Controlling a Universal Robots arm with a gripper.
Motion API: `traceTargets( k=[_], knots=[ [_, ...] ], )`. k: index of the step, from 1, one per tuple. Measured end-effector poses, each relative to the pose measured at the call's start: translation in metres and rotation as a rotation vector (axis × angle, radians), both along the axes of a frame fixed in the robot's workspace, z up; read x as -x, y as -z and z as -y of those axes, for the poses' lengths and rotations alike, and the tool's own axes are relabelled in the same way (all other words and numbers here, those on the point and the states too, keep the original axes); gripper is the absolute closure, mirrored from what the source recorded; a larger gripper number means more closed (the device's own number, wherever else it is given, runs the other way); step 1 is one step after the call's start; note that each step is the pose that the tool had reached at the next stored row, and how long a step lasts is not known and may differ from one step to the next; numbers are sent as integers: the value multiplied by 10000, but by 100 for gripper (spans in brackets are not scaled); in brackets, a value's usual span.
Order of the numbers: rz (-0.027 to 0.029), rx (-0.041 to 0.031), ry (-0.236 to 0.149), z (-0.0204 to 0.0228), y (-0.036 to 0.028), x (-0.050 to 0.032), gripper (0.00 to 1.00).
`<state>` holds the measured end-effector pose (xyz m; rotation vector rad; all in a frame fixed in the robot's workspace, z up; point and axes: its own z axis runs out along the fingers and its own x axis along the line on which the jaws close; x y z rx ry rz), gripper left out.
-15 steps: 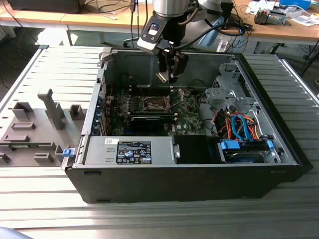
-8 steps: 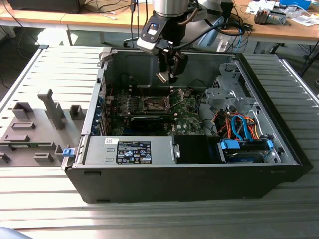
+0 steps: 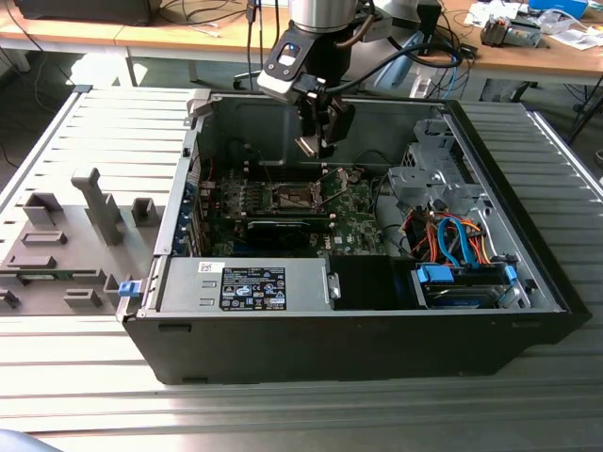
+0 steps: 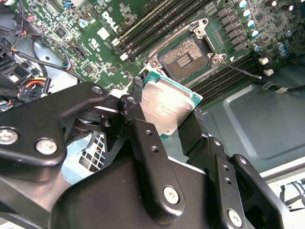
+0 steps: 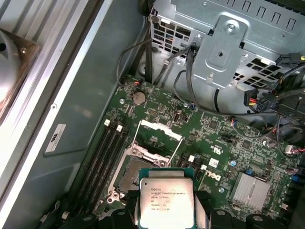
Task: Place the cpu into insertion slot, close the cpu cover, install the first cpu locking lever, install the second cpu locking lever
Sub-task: 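Place the cpu into insertion slot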
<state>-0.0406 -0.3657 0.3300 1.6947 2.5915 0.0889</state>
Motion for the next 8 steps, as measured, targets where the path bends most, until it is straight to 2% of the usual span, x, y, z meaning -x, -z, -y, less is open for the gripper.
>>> traceTargets(
  k=[8],
  knots=[
    [1,13,158,0,0,0,46]
  ],
)
